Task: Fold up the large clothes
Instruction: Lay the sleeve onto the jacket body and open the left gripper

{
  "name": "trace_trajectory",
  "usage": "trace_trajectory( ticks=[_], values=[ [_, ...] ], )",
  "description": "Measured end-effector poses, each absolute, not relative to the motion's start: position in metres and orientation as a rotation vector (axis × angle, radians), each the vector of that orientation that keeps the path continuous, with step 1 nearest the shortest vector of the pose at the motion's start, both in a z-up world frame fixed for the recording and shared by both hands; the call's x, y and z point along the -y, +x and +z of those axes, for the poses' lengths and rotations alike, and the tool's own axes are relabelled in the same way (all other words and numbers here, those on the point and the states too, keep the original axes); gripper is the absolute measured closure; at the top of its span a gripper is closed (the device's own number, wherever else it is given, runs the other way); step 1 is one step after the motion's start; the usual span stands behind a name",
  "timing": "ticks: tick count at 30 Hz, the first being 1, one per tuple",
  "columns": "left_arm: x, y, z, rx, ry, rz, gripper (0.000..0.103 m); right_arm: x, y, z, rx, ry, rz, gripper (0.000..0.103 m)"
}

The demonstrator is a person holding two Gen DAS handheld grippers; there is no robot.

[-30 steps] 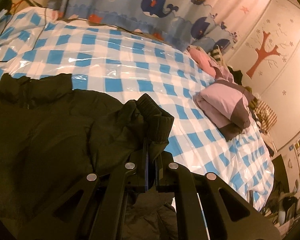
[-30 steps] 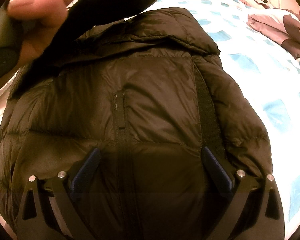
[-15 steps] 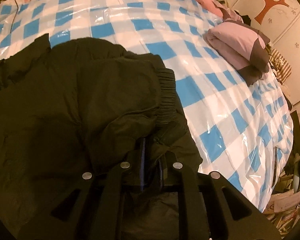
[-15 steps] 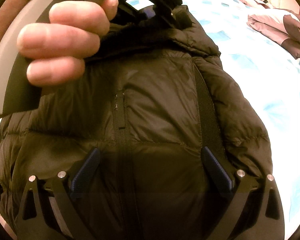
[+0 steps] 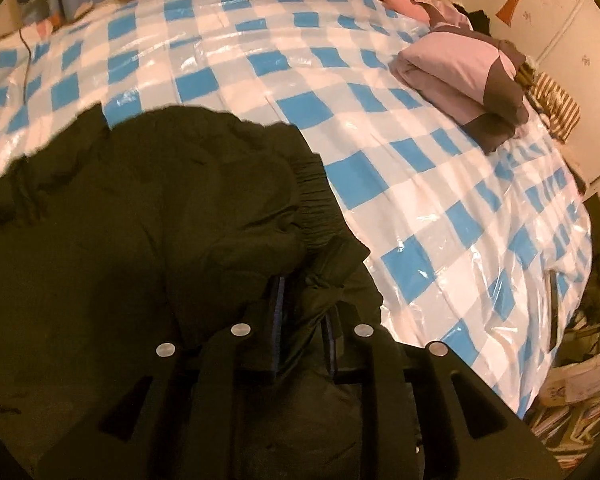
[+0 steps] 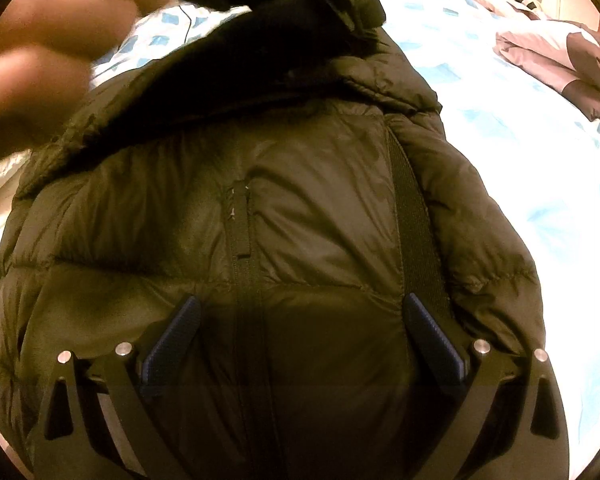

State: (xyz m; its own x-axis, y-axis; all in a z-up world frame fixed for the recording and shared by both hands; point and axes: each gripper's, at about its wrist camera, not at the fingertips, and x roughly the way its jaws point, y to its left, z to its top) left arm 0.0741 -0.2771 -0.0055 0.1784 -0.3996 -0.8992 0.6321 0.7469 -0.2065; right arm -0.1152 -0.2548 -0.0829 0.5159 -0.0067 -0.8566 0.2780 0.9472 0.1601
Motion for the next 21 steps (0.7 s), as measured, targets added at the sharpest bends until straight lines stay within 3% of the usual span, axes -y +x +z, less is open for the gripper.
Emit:
trace_trajectory(
  ticks=[2,3,4,5,8,16,21],
  values=[
    [0.277,0.073,0.004,-1.167,0.277,-0.705,0.078,0.254,-0.115,-0.083,-1.017,0.294,-0.174,0.005],
    [0.277,0.072,0.008,-1.164,0.307,-0.679,0.063,0.254,-0.115,-0.083,-1.016,0.294,-0.174,0.005],
    [0.277,0.072,0.010,-1.160,0.324,-0.665,0.037,0.254,-0.115,-0.083,-1.015,0.293,-0.175,0.005],
    [0.278,0.070,0.013,-1.146,0.369,-0.626,0.030,0.254,-0.115,-0.083,-1.014,0.293,-0.175,0.005],
    [0.278,0.069,0.013,-1.143,0.463,-0.557,0.028,0.255,-0.114,-0.083,-1.012,0.293,-0.175,0.005],
    [0.203,0.079,0.064,-1.074,0.088,-0.648,0.027,0.266,-0.115,-0.075,-1.007,0.355,-0.130,0.006],
    [0.098,0.078,0.073,-0.969,-0.009,-0.522,0.023,0.263,-0.135,-0.020,-0.735,0.314,-0.073,0.006]
  ],
)
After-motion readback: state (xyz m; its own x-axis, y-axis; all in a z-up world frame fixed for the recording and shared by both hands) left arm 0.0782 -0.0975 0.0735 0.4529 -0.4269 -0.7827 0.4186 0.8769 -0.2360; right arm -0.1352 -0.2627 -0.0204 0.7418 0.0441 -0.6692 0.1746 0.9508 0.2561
